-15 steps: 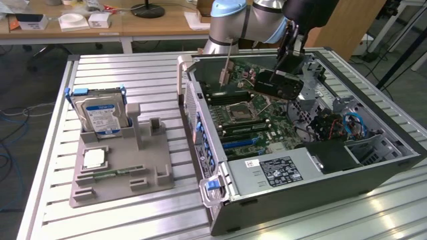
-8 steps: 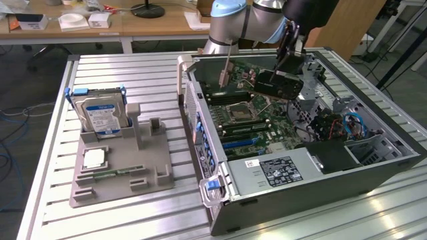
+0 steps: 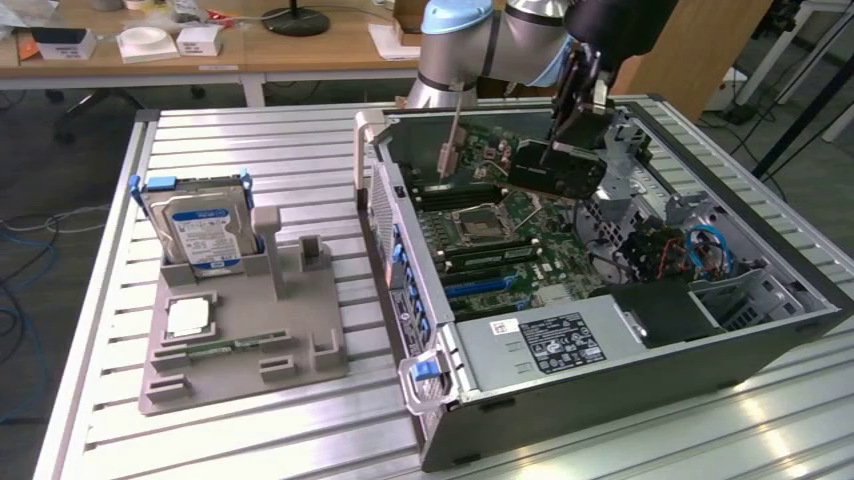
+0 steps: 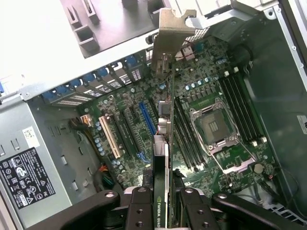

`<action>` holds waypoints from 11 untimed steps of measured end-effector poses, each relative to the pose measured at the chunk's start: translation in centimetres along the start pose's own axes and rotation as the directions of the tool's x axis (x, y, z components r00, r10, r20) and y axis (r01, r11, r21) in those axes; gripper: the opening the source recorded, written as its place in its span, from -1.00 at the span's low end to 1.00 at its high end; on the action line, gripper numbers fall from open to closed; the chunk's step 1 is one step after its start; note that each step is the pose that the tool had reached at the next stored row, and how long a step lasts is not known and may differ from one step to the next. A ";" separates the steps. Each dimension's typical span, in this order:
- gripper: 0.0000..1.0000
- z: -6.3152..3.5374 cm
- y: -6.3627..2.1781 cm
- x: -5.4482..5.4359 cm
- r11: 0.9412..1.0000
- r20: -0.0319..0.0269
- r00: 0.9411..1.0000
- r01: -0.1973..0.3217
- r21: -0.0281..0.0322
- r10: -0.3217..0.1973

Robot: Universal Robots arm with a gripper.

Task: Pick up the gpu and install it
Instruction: 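Insert the gpu into the slot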

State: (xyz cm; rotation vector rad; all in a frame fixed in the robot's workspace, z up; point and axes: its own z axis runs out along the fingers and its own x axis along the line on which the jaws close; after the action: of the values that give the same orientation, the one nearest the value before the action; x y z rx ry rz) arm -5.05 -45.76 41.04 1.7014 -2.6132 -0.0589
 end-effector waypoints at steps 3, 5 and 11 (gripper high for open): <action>-0.48 0.01 0.00 0.0 1.000 -0.001 1.000 0.014 0.000 -0.014; -0.48 0.02 0.00 0.0 1.000 -0.001 1.000 0.024 0.000 -0.024; -0.48 0.05 0.00 0.0 0.999 -0.002 0.999 0.052 0.000 -0.052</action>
State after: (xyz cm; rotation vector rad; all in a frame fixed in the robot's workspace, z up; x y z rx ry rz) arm -5.05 -45.76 40.99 1.7687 -2.5670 -0.0580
